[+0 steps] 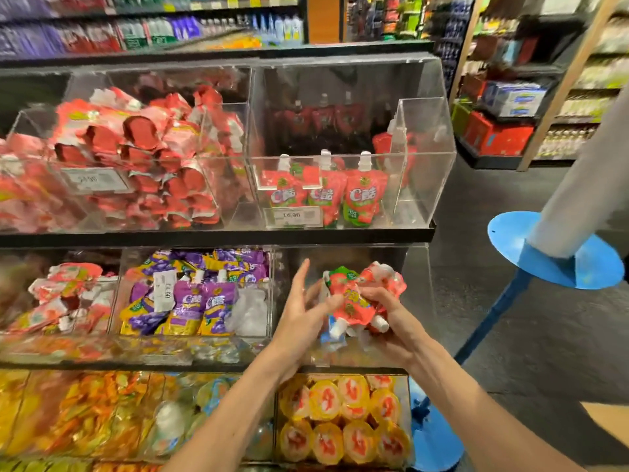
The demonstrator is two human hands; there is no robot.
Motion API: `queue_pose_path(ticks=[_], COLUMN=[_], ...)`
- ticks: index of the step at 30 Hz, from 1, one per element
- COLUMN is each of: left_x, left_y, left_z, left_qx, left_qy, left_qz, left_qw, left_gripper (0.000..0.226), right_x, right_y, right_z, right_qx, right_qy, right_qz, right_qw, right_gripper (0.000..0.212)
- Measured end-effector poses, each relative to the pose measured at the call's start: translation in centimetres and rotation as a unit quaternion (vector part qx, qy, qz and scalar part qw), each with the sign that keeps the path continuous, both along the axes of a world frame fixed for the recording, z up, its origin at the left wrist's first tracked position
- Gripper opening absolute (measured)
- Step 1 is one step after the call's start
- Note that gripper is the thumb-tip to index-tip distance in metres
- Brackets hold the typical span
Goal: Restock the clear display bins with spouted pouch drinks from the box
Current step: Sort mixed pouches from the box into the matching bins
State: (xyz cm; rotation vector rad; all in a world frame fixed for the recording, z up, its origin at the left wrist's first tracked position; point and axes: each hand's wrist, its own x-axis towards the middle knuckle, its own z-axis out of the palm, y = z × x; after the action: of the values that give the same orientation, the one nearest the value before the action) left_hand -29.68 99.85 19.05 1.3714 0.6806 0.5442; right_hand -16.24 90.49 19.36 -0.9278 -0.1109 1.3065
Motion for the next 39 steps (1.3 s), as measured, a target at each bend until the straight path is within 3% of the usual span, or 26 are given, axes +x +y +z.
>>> queue_pose_path(ticks=[3, 7, 9, 12, 16, 21, 27, 30, 32, 34, 36, 37, 39], left_x=[-0.4, 0.2, 0.9, 2.0, 4.5, 7.3, 9.0, 8.7, 8.6, 8.6, 8.7, 8.8, 8.9], left_y=[0.6, 0.5, 1.3, 3.2, 5.8, 8.6, 10.6, 11.4, 11.5, 10.7, 10.1, 10.2, 10.6], left_z=[-1.8, -2.1, -2.3, -3.2, -5.2, -8.8, -10.4, -10.3, -10.5, -10.1, -9.8, -10.0, -10.5], left_qx=[-0.063, -0.158, -0.183, -0.125, 0.002, 0.098, 0.237, 0.289, 0.339, 0.414, 0.484, 0.499, 0.484], left_qy=[-0.011, 0.029, 0.048, 0.078, 0.189, 0.324, 0.475, 0.528, 0.568, 0.604, 0.625, 0.627, 0.63], left_qz=[0.024, 0.078, 0.119, 0.122, 0.073, 0.031, 0.031, -0.031, -0.089, -0.139, -0.16, -0.166, -0.18], left_qw=[0.998, 0.984, 0.975, 0.982, 0.979, 0.94, 0.847, 0.798, 0.745, 0.666, 0.591, 0.574, 0.579], left_gripper=[0.087, 0.049, 0.048, 0.065, 0.036, 0.03, 0.031, 0.034, 0.04, 0.047, 0.045, 0.043, 0.039], right_x=[-0.4, 0.5, 1.6, 2.6, 3.7, 4.6, 5.1, 5.6, 5.9, 6.0, 6.1, 6.0, 5.9], right_y=[-0.6, -1.1, -1.4, -2.1, -2.4, -1.5, 0.7, 1.2, 1.5, 1.7, 1.8, 1.9, 2.0], right_z=[-0.3, -2.0, -2.8, -2.6, -1.9, -2.1, -3.3, -4.2, -4.7, -4.4, -4.5, -4.3, -4.3], right_qx=[-0.012, -0.012, -0.015, -0.014, -0.04, -0.055, -0.093, -0.113, -0.12, -0.119, -0.112, -0.113, -0.109], right_qy=[0.018, 0.028, 0.009, -0.021, -0.023, -0.011, 0.009, 0.023, 0.023, 0.012, 0.014, 0.01, 0.003], right_qz=[-0.042, -0.071, -0.07, -0.038, -0.026, -0.001, 0.003, 0.006, 0.009, 0.019, 0.023, 0.033, 0.038], right_qw=[0.999, 0.997, 0.997, 0.999, 0.999, 0.998, 0.996, 0.993, 0.993, 0.993, 0.993, 0.993, 0.993], right_gripper=[0.045, 0.023, 0.04, 0.046, 0.04, 0.018, 0.02, 0.017, 0.022, 0.018, 0.03, 0.039, 0.036])
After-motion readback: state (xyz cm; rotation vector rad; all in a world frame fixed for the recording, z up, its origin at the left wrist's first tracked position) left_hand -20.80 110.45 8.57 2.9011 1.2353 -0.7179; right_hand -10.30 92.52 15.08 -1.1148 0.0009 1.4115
